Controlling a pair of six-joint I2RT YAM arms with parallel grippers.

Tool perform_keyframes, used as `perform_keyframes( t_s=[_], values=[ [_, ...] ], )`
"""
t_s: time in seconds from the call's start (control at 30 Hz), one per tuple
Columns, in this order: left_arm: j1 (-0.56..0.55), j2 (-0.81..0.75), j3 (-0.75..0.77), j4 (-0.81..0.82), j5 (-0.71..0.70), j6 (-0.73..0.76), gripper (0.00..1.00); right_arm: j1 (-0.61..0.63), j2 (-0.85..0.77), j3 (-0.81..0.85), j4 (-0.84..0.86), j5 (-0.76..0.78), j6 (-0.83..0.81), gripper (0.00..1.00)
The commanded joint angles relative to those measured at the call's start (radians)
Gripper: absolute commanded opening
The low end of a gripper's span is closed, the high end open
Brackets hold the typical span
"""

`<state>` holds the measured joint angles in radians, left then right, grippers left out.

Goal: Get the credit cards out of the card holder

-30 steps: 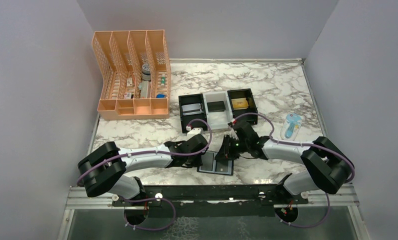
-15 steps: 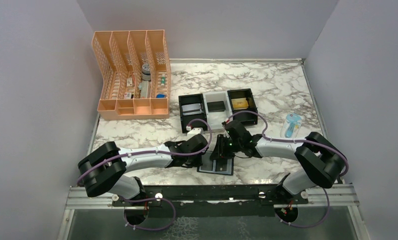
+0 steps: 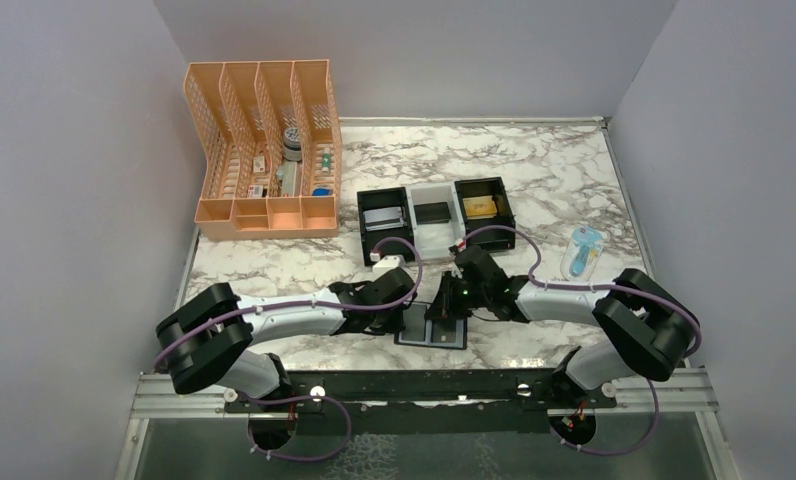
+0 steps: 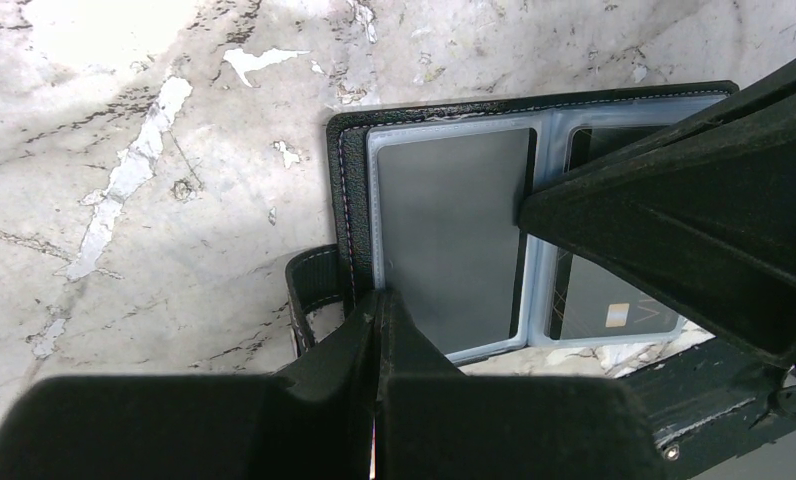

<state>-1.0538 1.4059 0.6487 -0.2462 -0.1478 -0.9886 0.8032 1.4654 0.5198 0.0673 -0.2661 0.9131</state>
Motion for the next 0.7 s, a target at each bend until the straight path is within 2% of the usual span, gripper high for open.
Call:
perform_keyframes(
  t_s=[0.0,0.37,0.63,0.67],
  values=[
    [0.001,0.003,-0.043,0.008,-0.048,-0.046,0.0,0.009,0.0,0.025,0.072,-0.099,0.02,0.01],
    [0.001,-0.048,-0.093,0.015,-0.1,-0.131,0.0,-0.031,-0.029,0.087,-0.058,-0.09,-0.044,0.01],
    [0.001,-0.046,-0.096,0.034,-0.105,-0.147,0.0,-0.032,-0.044,0.101,-0.167,-0.01,-0.074,0.01],
    [0.001,-0.045,-0.096,0.037,-0.104,-0.147,0.0,-0.032,-0.039,0.107,-0.185,-0.006,-0.084,0.04]
  ],
)
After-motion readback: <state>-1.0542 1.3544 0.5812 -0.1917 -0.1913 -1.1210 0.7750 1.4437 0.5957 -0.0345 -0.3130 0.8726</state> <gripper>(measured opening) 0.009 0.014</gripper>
